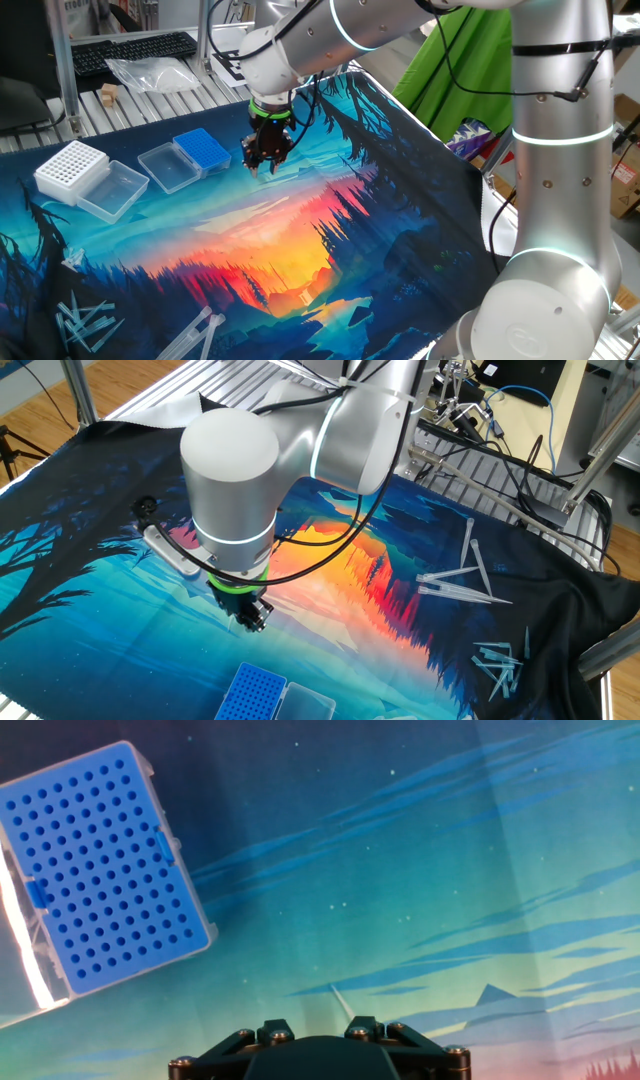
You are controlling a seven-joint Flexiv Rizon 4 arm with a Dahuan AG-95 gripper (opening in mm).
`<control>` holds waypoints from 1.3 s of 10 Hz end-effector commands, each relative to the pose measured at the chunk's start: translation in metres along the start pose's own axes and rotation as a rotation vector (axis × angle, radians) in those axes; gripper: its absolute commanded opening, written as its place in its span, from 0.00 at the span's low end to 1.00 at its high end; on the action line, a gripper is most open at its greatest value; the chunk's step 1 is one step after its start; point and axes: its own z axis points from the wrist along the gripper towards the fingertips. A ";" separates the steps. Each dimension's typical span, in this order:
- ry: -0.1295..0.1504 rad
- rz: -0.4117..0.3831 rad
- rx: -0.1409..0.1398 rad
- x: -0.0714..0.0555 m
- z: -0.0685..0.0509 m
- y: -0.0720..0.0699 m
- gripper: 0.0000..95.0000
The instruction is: Insert a small pipette tip into the holder for small pipette tips
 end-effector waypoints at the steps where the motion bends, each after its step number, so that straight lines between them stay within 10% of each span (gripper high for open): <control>1: -0.017 -0.067 0.050 0.000 0.000 0.000 0.20; 10: -0.017 -0.073 0.045 0.000 0.000 0.000 0.20; 11: -0.016 -0.068 0.042 0.000 0.000 0.000 0.40; 13: -0.016 -0.046 0.028 0.000 0.000 0.000 0.40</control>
